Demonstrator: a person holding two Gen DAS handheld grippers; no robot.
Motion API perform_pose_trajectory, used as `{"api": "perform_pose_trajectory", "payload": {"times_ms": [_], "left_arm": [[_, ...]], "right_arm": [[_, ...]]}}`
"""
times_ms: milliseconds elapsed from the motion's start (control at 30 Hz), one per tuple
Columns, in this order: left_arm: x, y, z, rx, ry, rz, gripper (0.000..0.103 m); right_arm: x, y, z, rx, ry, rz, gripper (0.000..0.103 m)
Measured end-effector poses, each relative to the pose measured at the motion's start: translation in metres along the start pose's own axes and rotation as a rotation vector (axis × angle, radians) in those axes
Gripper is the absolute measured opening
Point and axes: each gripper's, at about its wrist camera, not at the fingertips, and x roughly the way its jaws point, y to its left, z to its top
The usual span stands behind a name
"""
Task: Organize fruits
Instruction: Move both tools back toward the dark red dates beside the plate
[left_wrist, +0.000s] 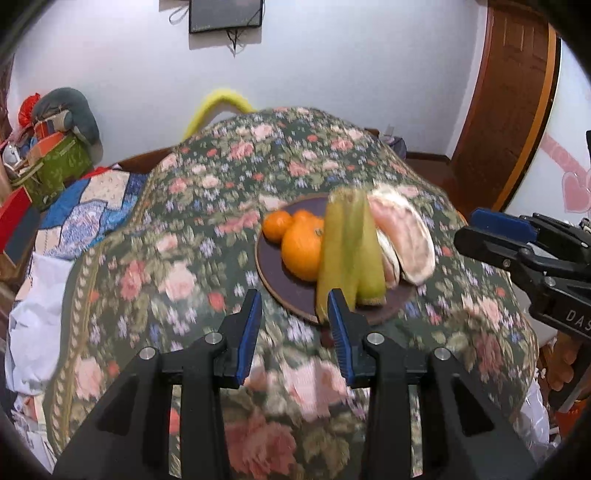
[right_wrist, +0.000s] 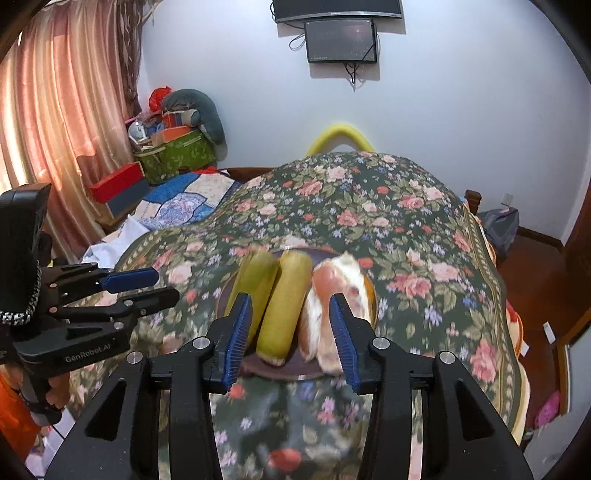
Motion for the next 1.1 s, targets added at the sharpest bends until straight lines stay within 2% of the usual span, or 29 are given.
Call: {"api": "perform_pose_trajectory", "payload": {"times_ms": [300,600,700,833,1100], "left_arm": [[0.023,-0.012,-0.039,-0.002,0.103,-0.013,0.037],[0.064,-0.018,-0.043,0.009,0.201,-0.051,0.036],[0.069,-0.021,-0.041,0.03,0.196,-0.047,0.035],[0.075,-0.022,-0.039,0.058,0.182,-0.034,0.027],[0.077,-0.023,-0.04,0.072,0.156,-0.073,0.022]], "right_arm": [[0.001,0.003,-0.032,0.014,0.05,-0.011,0.04],[0.023,-0.001,-0.057,0.016,0.132,-0.014,0.04],[0.032,0.0,-0.063,-0.002,0.161,-0.005,0.04],[0.042,0.002,-0.069,-0.01,0.179,0.01,0.04],[0.059,0.006,-0.072,0.003,0.219,0.055,0.04]]}}
